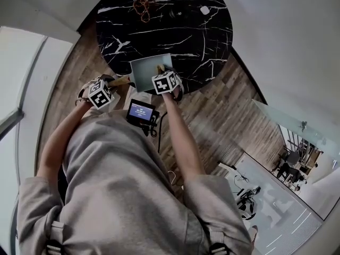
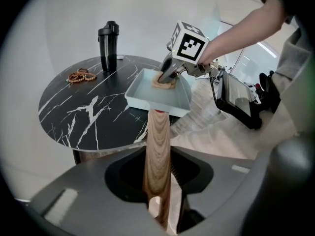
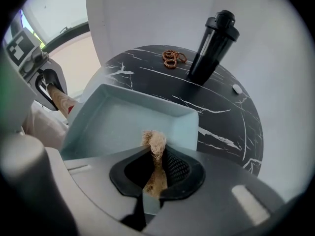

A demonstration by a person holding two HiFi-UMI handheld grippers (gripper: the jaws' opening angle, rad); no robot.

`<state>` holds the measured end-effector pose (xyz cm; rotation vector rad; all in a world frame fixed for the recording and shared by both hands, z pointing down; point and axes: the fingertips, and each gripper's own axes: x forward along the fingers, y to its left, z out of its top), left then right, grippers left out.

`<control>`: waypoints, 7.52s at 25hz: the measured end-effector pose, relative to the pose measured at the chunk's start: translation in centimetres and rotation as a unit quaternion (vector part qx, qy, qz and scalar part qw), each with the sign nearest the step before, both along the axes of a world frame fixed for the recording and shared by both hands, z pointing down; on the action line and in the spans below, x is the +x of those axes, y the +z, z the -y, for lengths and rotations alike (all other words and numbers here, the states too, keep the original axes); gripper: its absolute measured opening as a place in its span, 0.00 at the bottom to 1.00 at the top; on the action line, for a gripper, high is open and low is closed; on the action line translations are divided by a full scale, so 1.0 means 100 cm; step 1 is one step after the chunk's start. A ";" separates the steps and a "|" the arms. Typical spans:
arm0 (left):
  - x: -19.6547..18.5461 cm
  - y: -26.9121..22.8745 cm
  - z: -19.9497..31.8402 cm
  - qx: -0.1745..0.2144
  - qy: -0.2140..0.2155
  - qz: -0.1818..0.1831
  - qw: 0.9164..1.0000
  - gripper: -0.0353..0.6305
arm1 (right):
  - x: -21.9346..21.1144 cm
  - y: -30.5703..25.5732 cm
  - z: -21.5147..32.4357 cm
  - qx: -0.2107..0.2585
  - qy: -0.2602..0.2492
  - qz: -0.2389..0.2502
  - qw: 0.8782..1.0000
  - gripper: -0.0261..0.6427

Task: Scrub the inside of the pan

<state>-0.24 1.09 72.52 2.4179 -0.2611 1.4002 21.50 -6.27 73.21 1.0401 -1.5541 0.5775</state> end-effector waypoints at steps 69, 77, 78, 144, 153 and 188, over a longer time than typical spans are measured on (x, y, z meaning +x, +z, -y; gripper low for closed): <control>0.000 -0.001 -0.003 -0.013 0.004 -0.003 1.000 0.24 | -0.016 0.004 0.026 -0.025 0.098 0.094 0.990 0.10; 0.001 -0.001 -0.003 -0.016 0.004 -0.004 1.000 0.24 | -0.040 0.004 0.019 -0.050 0.101 0.129 0.985 0.10; 0.001 0.000 -0.003 -0.016 0.004 -0.005 1.000 0.24 | -0.044 0.004 0.018 -0.053 0.098 0.133 0.985 0.10; 0.002 0.001 -0.004 -0.020 0.000 -0.014 1.000 0.23 | -0.014 0.001 0.040 -0.021 0.141 0.109 0.984 0.11; 0.004 0.003 -0.004 -0.022 0.007 -0.010 1.000 0.22 | -0.068 0.004 0.030 -0.047 0.093 0.144 0.984 0.11; 0.006 0.006 -0.006 -0.014 0.016 -0.007 1.000 0.22 | -0.005 -0.018 0.049 0.011 -0.594 -0.269 0.758 0.11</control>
